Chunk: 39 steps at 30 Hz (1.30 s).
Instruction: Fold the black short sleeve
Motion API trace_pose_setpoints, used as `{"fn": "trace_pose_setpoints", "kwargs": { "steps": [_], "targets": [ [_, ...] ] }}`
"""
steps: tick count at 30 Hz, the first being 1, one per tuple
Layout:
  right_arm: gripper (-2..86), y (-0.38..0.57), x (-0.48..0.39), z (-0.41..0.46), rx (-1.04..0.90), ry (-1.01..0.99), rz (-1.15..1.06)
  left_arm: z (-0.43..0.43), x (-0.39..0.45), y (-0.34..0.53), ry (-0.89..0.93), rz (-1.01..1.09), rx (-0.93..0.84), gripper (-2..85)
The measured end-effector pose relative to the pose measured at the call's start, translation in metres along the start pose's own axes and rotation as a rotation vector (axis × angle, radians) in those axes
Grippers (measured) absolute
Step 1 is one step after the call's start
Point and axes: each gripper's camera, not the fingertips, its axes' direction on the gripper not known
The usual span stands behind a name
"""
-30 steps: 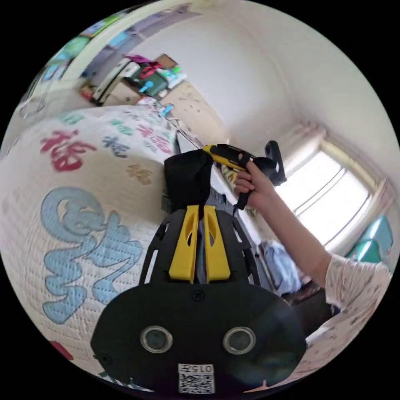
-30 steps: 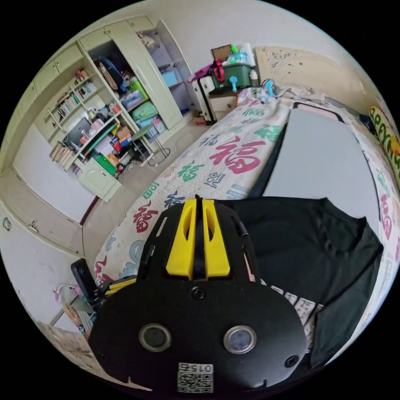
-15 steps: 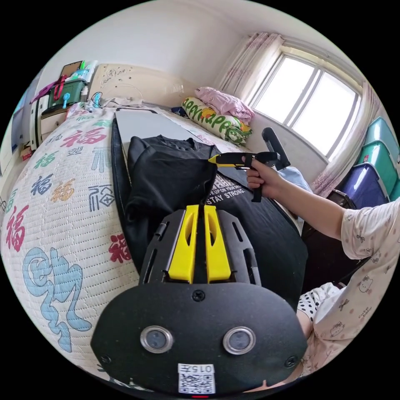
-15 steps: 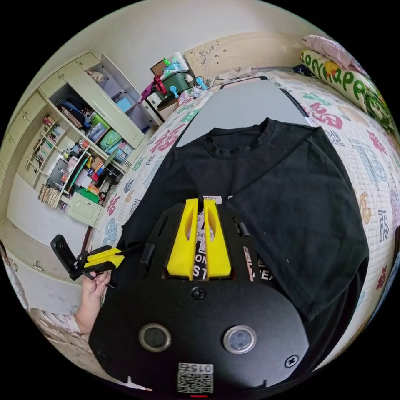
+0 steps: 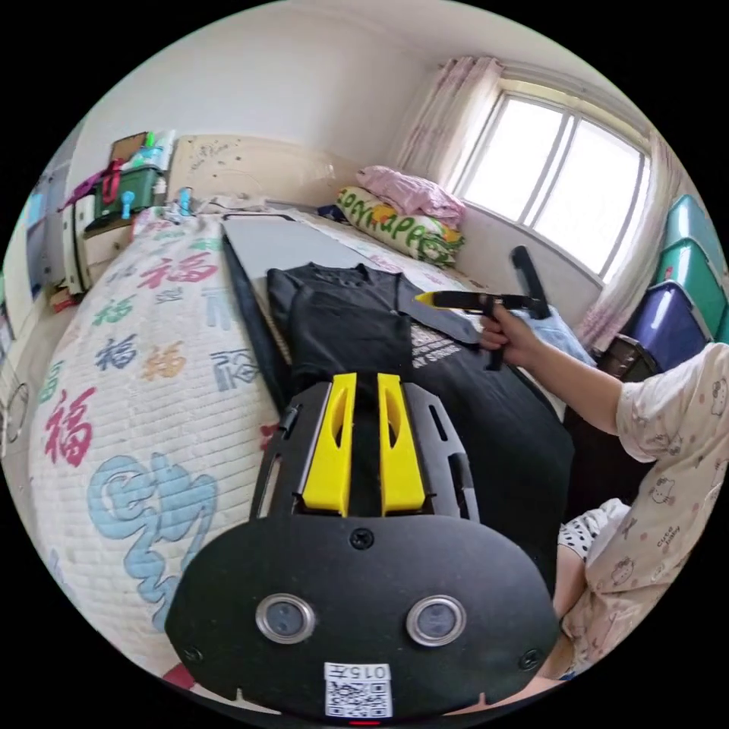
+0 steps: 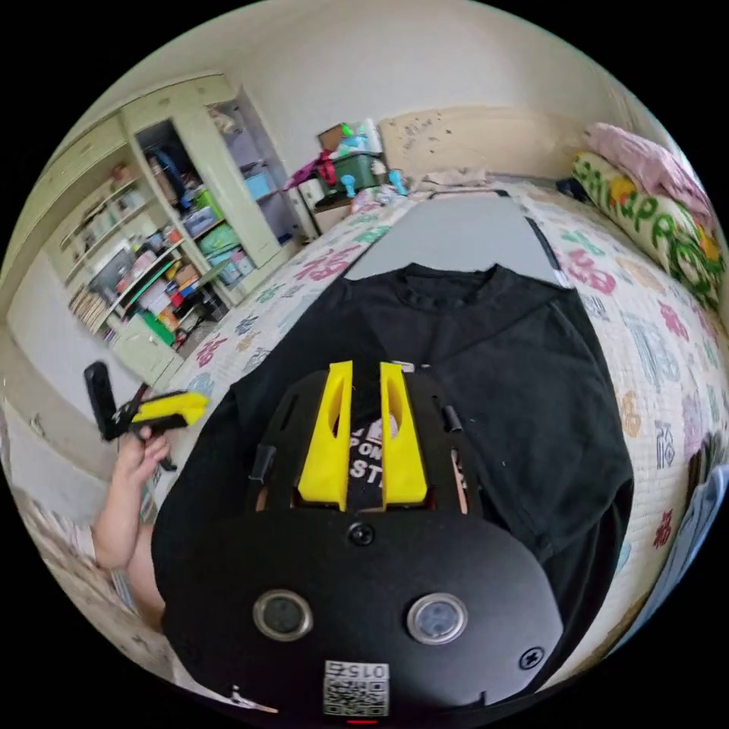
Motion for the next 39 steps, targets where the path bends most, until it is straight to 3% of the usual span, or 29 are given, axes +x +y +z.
{"fn": "trace_pose_setpoints", "kwargs": {
  "steps": [2,5,9,14,23,29,34,39],
  "targets": [
    [8.6,0.02,-0.06,-0.016,-0.032,-0.067,-0.215,-0.011,-0.015,-0.002,-0.139,-0.033,-0.012,7.3],
    [11.3,0.051,-0.135,-0.015,-0.138,-0.126,-0.458,-0.01,-0.032,-0.009,-0.183,-0.067,-0.042,8.3],
    [12.0,0.078,-0.178,-0.002,-0.225,-0.146,-0.56,-0.004,-0.042,-0.022,-0.203,-0.067,-0.055,8.9],
    [8.2,0.101,-0.201,0.022,-0.335,-0.029,-0.58,0.007,-0.063,-0.036,-0.201,-0.084,-0.125,4.2],
    [7.1,0.072,-0.197,-0.013,-0.343,-0.139,-0.425,0.006,-0.091,-0.051,-0.198,-0.115,-0.168,1.0],
    [8.2,-0.005,-0.134,-0.066,-0.126,0.099,-0.168,-0.019,-0.105,-0.054,-0.182,-0.152,-0.083,1.8],
    [8.8,-0.047,-0.122,-0.055,-0.145,0.1,-0.095,-0.04,-0.08,-0.074,-0.106,-0.051,-0.005,4.6],
    [8.7,-0.067,-0.135,-0.024,-0.18,0.023,-0.031,-0.041,-0.049,-0.086,-0.182,0.023,0.022,5.9]
  ]
}}
